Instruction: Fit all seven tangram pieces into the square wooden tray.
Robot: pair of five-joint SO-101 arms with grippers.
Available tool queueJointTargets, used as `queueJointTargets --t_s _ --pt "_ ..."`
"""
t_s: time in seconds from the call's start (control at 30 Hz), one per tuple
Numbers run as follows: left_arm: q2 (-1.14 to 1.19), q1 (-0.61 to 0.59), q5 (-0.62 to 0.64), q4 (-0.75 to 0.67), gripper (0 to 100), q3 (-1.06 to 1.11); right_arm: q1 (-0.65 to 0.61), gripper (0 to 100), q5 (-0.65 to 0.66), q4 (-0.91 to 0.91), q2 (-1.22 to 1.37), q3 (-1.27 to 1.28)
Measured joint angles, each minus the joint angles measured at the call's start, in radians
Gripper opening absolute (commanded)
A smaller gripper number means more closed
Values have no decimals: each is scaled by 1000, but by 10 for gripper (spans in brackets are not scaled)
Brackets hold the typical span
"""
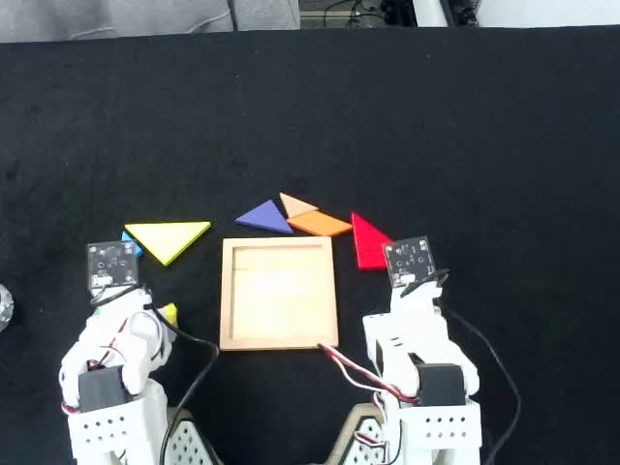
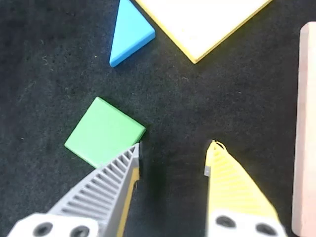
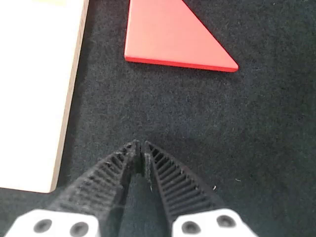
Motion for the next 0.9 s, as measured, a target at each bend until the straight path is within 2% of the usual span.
queueJointTargets --t_s 0.27,0.5,0.63,0.77,0.9 --pt "0 0 0 -8 220 0 0 12 0 0 0 0" --pt "0 0 0 -262 220 0 0 12 0 0 0 0" --pt "0 23 0 -264 222 0 -2 12 0 -3 0 0" --pt "0 37 0 -236 221 0 -43 12 -2 -150 0 0" --pt "0 37 0 -236 222 -2 -100 12 -3 -479 0 0"
